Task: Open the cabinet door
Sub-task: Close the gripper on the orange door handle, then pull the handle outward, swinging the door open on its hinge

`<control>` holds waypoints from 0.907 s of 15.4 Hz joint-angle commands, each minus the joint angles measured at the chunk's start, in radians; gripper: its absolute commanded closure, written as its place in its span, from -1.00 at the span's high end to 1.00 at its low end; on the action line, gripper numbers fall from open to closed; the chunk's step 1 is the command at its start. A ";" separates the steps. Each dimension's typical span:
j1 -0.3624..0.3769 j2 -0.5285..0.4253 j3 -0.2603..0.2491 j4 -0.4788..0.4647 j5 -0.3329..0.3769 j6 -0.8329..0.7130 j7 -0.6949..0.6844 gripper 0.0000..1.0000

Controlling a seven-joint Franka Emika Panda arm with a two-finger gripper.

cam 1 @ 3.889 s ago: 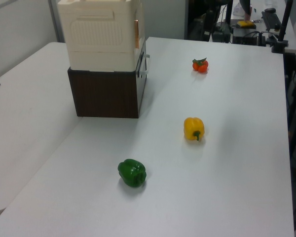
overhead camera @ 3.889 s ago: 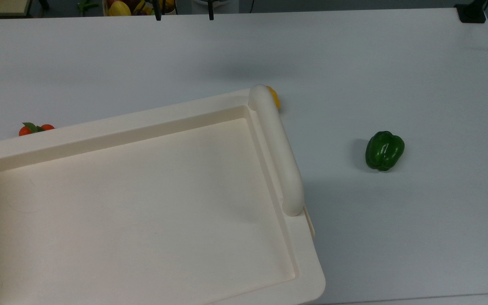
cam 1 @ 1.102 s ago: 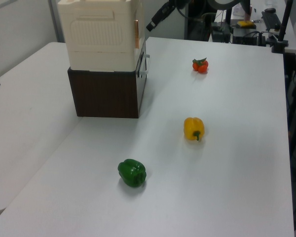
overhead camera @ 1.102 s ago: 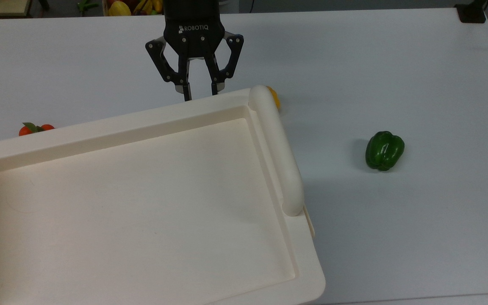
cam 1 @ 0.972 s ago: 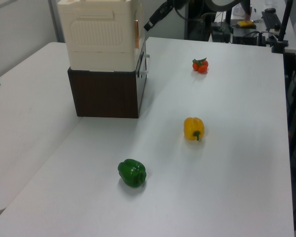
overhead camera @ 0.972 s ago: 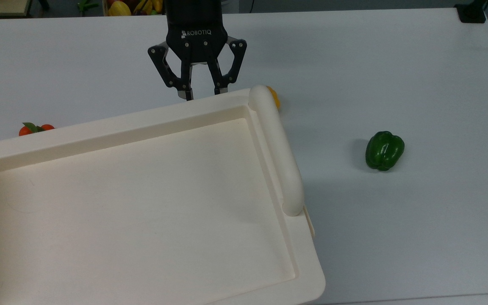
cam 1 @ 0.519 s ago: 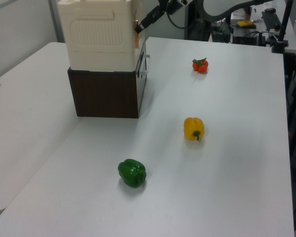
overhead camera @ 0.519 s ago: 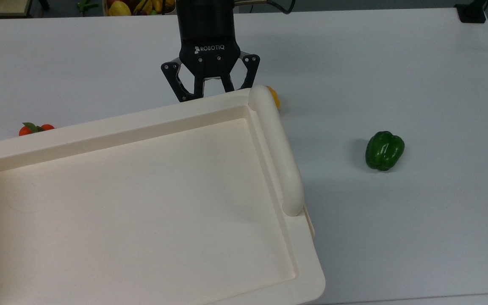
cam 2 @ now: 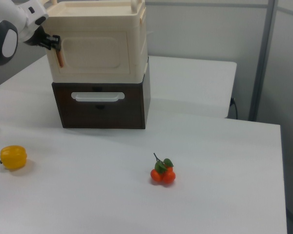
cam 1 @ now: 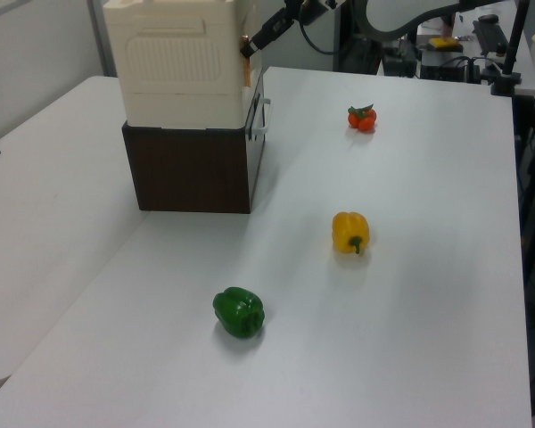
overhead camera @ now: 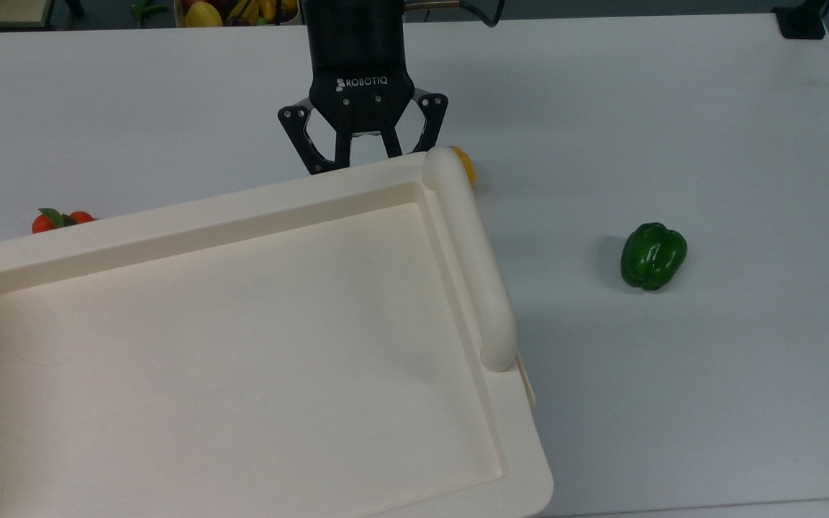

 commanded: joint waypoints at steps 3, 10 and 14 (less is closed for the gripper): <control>0.003 0.031 0.000 0.020 -0.020 0.051 -0.013 -0.87; -0.004 0.016 0.000 0.000 -0.018 0.048 -0.014 -1.00; -0.010 -0.040 0.000 -0.060 -0.012 0.036 -0.011 -1.00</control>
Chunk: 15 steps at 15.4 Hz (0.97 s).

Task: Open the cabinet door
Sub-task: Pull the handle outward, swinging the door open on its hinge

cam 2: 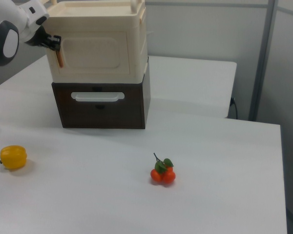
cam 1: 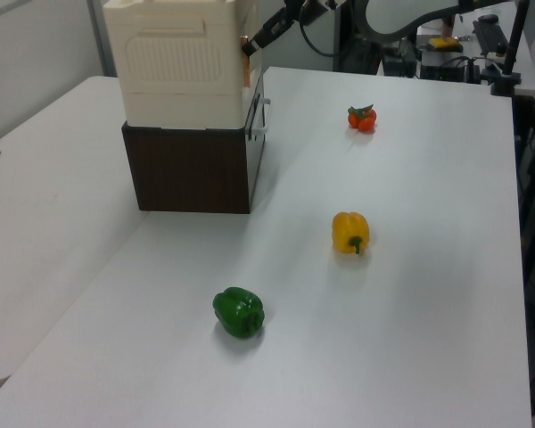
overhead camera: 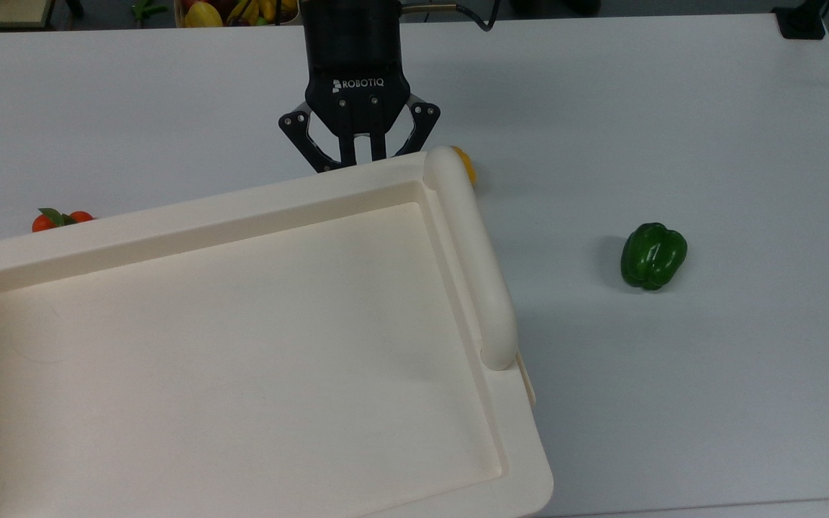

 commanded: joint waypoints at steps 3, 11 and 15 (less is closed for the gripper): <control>-0.013 -0.083 0.002 -0.118 0.006 0.030 -0.005 -1.00; -0.036 -0.135 0.002 -0.147 0.006 -0.087 -0.005 -0.89; -0.060 -0.169 0.002 -0.144 0.010 -0.232 0.004 -0.20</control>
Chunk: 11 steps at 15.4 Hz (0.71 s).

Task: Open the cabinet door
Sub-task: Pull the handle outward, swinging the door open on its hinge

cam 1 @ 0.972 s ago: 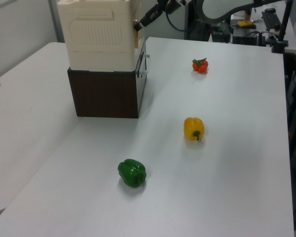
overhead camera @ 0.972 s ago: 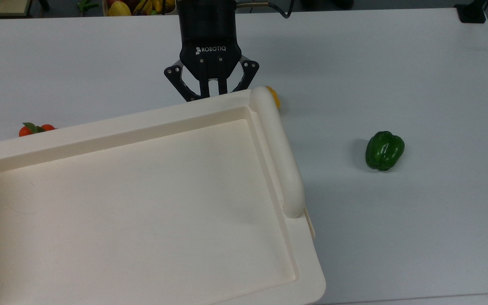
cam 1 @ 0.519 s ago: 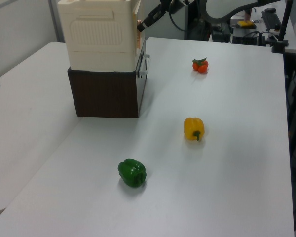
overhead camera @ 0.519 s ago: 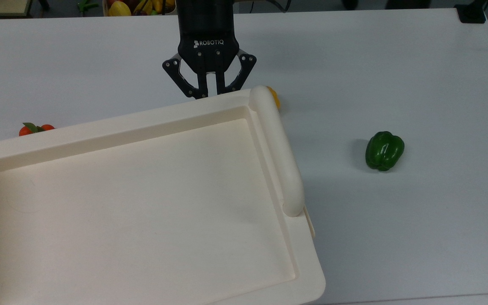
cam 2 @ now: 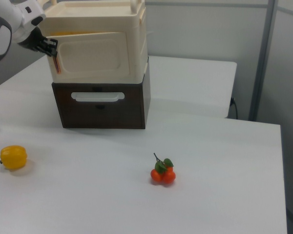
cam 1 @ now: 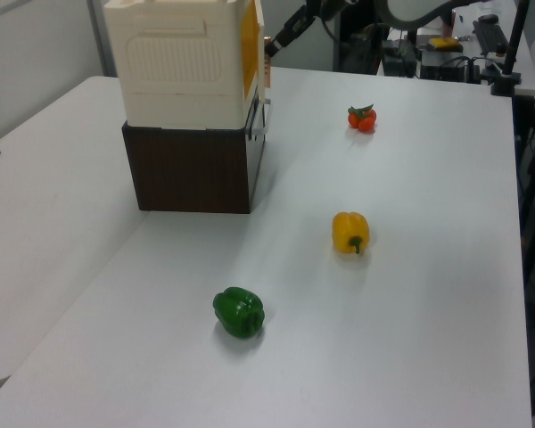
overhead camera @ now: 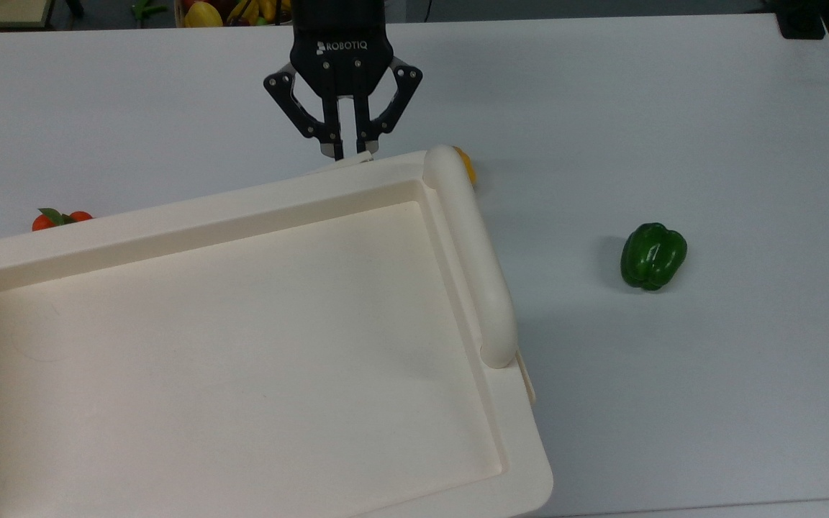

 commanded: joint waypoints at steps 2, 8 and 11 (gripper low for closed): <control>-0.043 -0.068 -0.001 -0.040 0.008 -0.195 0.007 0.14; -0.090 -0.137 -0.013 -0.031 0.019 -0.427 0.028 1.00; -0.110 -0.143 -0.014 -0.029 0.019 -0.427 0.037 1.00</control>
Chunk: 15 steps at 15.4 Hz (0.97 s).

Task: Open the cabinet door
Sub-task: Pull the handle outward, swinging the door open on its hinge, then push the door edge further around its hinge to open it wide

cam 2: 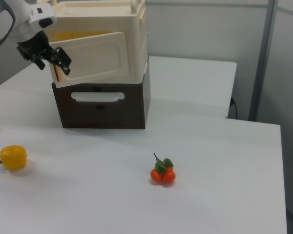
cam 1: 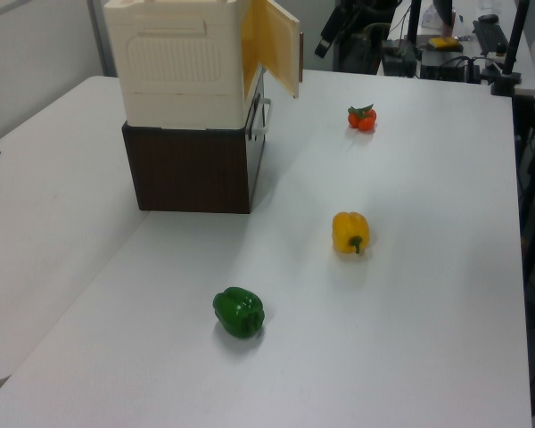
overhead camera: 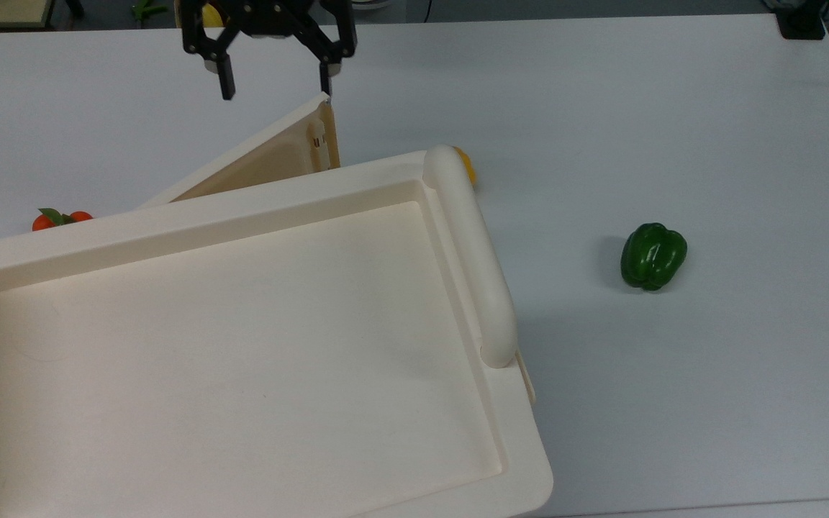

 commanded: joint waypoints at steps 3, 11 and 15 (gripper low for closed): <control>0.000 -0.022 -0.004 0.000 0.028 -0.008 0.032 1.00; 0.047 0.037 0.009 0.052 0.014 0.073 0.166 1.00; 0.035 0.080 -0.005 0.051 -0.004 0.127 0.167 1.00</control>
